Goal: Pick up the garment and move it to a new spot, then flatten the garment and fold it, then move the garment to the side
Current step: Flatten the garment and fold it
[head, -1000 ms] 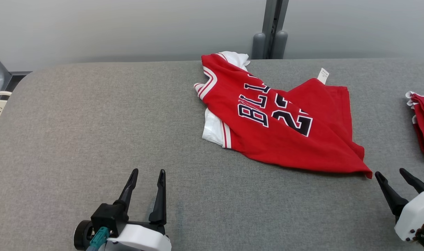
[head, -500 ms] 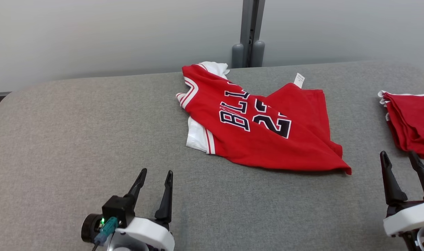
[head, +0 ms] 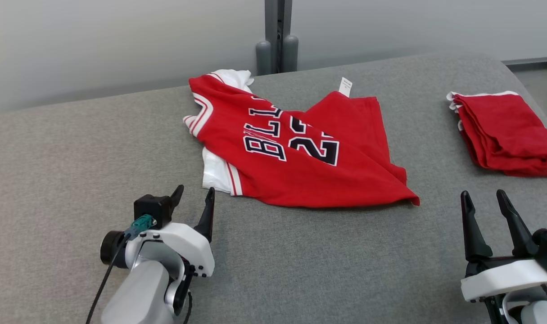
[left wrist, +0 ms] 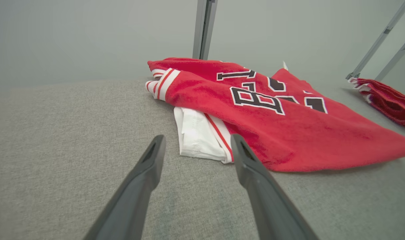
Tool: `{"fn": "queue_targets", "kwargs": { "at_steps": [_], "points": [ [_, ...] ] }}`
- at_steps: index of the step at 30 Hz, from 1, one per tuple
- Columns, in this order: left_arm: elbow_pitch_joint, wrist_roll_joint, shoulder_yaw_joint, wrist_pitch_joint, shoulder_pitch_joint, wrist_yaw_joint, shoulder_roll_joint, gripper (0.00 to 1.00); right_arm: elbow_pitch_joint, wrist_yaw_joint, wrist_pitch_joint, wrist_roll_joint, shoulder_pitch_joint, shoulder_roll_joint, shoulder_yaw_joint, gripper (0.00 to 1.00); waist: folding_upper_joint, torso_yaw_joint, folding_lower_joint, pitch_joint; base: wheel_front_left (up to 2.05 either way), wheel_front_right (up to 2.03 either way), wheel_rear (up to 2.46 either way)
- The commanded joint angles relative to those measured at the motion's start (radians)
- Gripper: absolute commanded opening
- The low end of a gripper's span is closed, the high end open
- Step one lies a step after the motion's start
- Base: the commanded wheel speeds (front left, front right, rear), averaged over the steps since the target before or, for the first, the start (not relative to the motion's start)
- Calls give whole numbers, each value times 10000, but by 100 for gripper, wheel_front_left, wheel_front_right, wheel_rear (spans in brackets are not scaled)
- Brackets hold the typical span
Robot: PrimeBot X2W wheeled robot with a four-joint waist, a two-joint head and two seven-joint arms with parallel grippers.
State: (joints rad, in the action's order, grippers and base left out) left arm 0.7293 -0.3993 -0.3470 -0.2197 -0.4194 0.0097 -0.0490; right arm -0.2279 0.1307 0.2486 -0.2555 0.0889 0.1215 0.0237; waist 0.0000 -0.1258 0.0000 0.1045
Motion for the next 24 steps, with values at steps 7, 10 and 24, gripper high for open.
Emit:
{"fn": "queue_targets", "kwargs": {
  "at_steps": [7,10,24],
  "points": [
    [1937,-80,147,-18,-1760,-109,-215,100,-115,3,159,-94,540,-1,-160,100,0,-1056,0,1088,0,0,0],
    [2495,-198,234,-50,-2193,-174,-253,100,-190,3,183,-112,624,-26,-166,100,0,-1258,0,1287,0,0,0],
    [3990,-427,241,-291,-3103,-522,-239,0,-20,3,188,-61,749,-161,-29,100,0,-1424,0,1671,0,0,0]
  ]
}}
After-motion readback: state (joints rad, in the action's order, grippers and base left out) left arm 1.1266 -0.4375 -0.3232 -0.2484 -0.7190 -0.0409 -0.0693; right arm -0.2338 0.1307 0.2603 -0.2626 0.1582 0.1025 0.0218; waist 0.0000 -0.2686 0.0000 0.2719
